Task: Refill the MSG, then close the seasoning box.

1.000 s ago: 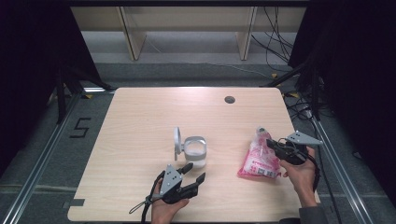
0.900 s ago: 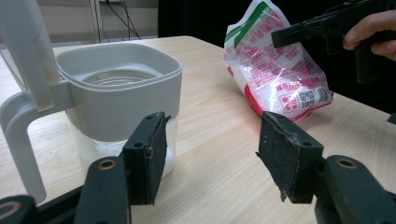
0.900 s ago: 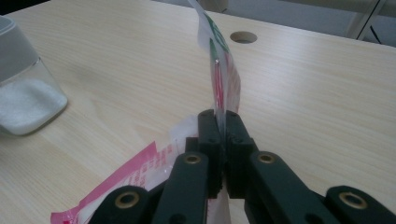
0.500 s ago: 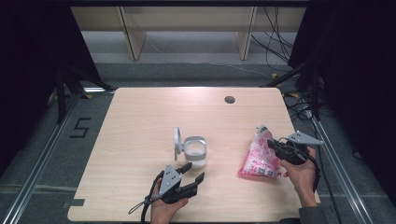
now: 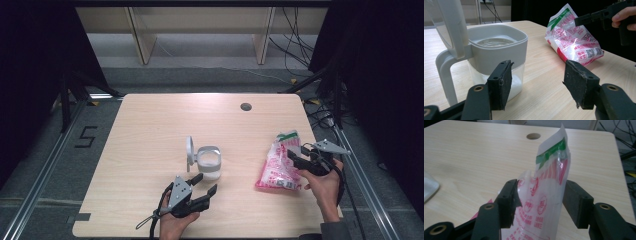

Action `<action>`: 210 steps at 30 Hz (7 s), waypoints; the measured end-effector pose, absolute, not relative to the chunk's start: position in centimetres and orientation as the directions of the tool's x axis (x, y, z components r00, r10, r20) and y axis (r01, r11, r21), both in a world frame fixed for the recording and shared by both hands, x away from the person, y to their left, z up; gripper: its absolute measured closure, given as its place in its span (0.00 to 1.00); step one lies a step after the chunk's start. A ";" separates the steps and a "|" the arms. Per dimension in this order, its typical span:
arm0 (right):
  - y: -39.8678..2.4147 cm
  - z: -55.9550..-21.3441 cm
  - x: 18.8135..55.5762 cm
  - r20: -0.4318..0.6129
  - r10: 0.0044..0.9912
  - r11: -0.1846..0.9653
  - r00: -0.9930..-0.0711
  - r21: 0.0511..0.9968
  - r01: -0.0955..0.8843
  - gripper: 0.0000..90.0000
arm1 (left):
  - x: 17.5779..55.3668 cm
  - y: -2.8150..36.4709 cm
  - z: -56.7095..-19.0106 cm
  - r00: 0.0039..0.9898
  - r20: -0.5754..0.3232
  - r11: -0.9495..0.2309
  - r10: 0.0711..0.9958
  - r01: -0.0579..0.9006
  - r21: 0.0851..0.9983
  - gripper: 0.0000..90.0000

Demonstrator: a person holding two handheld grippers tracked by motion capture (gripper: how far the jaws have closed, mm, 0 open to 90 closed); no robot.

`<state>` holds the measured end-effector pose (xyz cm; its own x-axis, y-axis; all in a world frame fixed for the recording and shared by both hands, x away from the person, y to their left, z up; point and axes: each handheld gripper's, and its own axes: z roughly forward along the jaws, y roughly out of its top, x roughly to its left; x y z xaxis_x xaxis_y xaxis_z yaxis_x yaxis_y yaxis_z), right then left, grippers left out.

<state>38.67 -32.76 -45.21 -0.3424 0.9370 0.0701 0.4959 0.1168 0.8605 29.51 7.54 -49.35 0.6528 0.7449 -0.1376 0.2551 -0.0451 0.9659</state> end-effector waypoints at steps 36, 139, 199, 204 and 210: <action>-26.2 -44.8 36.0 0.104 0.819 0.178 -0.564 0.889 0.422 0.45 | 29.8 9.4 -48.9 0.604 -0.151 -0.025 0.783 0.272 0.962 0.43; -24.6 -46.6 32.8 0.068 0.745 0.290 -0.664 0.863 0.413 0.42 | 34.0 11.5 -44.6 0.571 -0.006 -0.111 0.821 0.171 0.979 0.98; -24.5 -47.1 32.8 0.083 0.737 0.281 -0.671 0.865 0.416 0.42 | 30.2 10.9 -46.3 0.637 -0.022 -0.141 0.770 0.203 0.969 0.32; -24.7 -47.2 33.0 0.077 0.736 0.288 -0.673 0.864 0.414 0.42 | 29.7 11.1 -46.5 0.622 -0.024 -0.140 0.782 0.213 0.967 0.32; -24.7 -47.2 32.9 0.066 0.735 0.297 -0.675 0.863 0.408 0.42 | 29.1 11.4 -47.1 0.616 -0.030 -0.136 0.787 0.220 0.966 0.31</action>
